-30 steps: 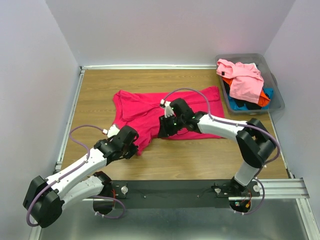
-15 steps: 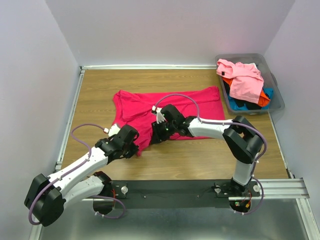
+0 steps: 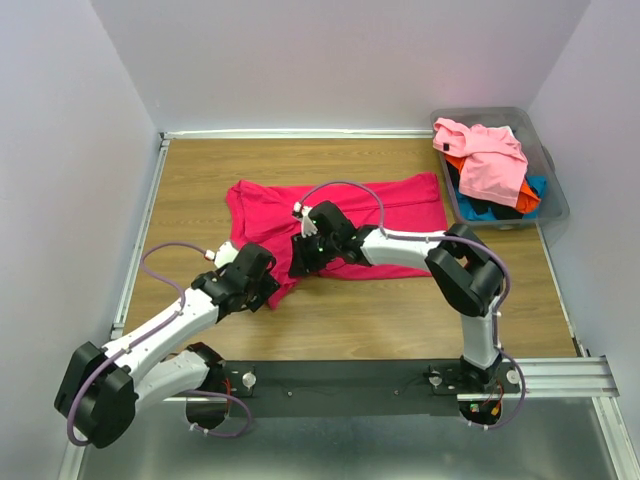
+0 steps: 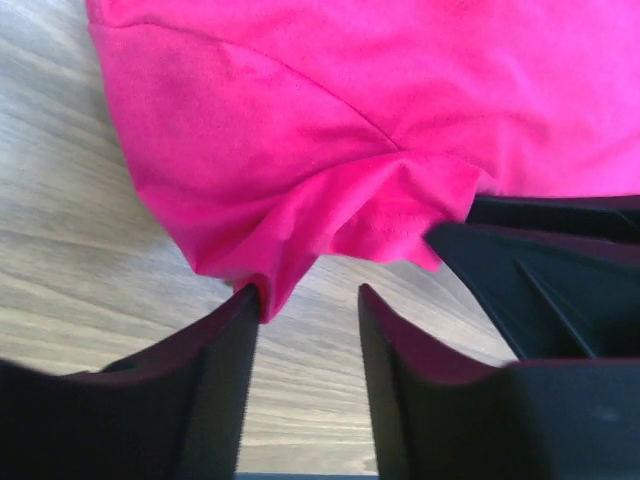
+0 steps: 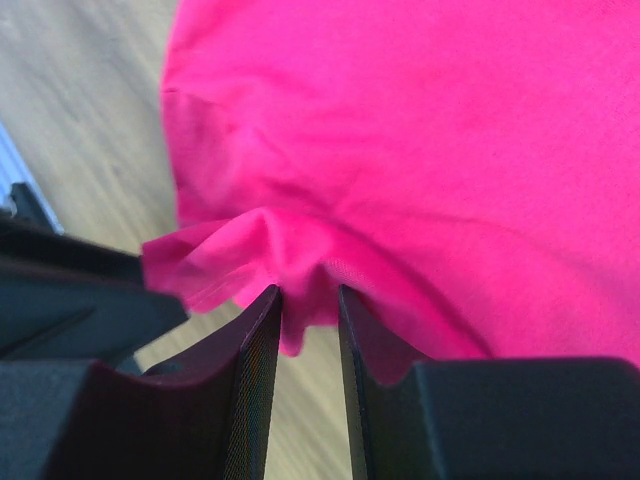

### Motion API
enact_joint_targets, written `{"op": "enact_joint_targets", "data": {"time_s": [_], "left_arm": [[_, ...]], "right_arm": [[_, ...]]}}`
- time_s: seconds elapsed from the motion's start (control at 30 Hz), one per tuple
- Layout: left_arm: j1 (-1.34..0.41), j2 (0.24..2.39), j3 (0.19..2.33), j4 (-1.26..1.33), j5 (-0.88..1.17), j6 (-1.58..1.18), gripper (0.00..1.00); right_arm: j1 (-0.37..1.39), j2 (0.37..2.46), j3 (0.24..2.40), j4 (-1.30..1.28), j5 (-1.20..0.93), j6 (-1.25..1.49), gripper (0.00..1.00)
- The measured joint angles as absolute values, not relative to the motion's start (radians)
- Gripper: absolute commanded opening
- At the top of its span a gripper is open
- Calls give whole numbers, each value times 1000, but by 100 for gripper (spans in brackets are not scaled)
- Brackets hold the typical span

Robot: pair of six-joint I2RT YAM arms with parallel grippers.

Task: Fold and stack the t-shirts
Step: Fold the tshirt

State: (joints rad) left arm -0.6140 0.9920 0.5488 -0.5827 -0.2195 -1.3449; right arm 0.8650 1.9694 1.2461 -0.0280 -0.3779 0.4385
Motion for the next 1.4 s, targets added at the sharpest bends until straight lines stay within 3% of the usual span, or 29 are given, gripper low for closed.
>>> {"op": "enact_joint_targets", "data": {"time_s": [0.5, 0.7, 0.8, 0.9, 1.03, 1.4], "left_arm": [[-610, 1023, 514, -543, -220, -1317, 60], [-610, 1055, 507, -515, -220, -1297, 55], [-610, 1066, 506, -502, -220, -1288, 49], [-610, 1068, 506, -491, -220, -1285, 35], [-610, 1078, 506, -490, -220, -1277, 3], [-607, 1008, 584, -570, -220, -1271, 0]], "right_arm": [[865, 2046, 1295, -30, -348, 445, 36], [865, 2055, 1307, -33, -348, 444, 36], [865, 2055, 1308, -35, -348, 443, 36], [865, 2055, 1308, -39, -348, 443, 36], [865, 2055, 1308, -46, -348, 437, 37], [865, 1897, 1230, -60, -282, 369, 41]]}}
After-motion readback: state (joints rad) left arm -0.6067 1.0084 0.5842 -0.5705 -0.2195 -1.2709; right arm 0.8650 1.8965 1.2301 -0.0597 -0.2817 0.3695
